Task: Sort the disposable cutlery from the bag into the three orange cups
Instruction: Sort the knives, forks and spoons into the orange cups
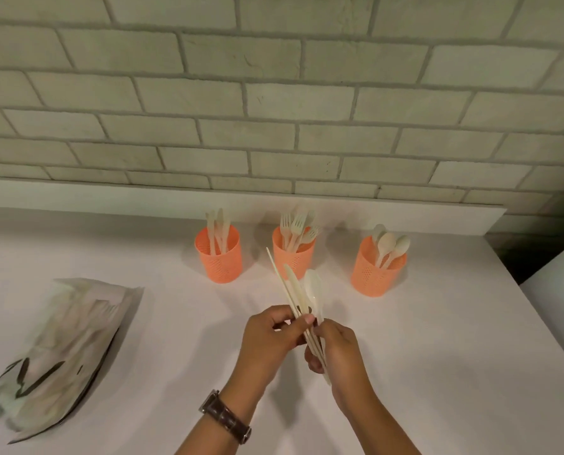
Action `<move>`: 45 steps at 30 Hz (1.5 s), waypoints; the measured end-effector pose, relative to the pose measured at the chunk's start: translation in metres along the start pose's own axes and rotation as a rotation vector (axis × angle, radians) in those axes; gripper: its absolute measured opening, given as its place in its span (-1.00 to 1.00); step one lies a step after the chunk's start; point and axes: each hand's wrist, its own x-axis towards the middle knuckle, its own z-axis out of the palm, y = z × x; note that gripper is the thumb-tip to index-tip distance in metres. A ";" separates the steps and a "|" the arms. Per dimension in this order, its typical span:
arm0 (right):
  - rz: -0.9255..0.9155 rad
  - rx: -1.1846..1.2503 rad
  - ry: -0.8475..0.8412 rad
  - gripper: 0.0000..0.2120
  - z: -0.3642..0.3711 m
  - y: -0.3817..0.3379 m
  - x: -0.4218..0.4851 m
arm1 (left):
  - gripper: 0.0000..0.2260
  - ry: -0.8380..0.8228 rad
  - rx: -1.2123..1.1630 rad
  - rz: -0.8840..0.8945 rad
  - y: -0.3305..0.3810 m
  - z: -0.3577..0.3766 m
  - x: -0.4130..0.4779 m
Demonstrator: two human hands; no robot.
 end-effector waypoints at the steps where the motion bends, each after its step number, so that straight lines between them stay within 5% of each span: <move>1: -0.001 -0.008 0.011 -0.69 0.002 0.002 0.000 | -0.92 -0.005 -0.010 -0.003 -0.001 -0.004 0.000; 10: -0.118 -0.106 -0.022 -0.81 0.020 0.017 0.000 | -0.90 0.065 0.122 -0.004 -0.014 -0.028 -0.001; 19: -0.163 -0.188 -0.145 -0.75 0.025 0.016 0.007 | -0.89 0.006 -0.006 -0.091 -0.010 -0.055 0.009; 25: -0.170 -0.225 0.007 -0.79 0.012 0.022 0.020 | -0.89 0.179 -0.060 0.084 0.023 -0.096 0.049; 32: -0.108 -0.098 -0.056 -0.93 -0.003 0.017 0.023 | -0.92 0.495 0.294 0.330 0.058 -0.129 0.118; 35: -0.106 -0.100 -0.056 -0.94 -0.005 0.020 0.025 | -0.80 0.515 0.412 0.273 0.043 -0.129 0.139; 42: -0.263 -0.278 0.129 -0.91 -0.013 0.024 0.030 | -0.85 0.422 0.561 0.129 0.020 -0.124 0.142; 45: -0.278 -0.300 0.179 -0.89 -0.024 0.020 0.033 | -0.62 0.480 0.606 0.122 0.014 -0.120 0.132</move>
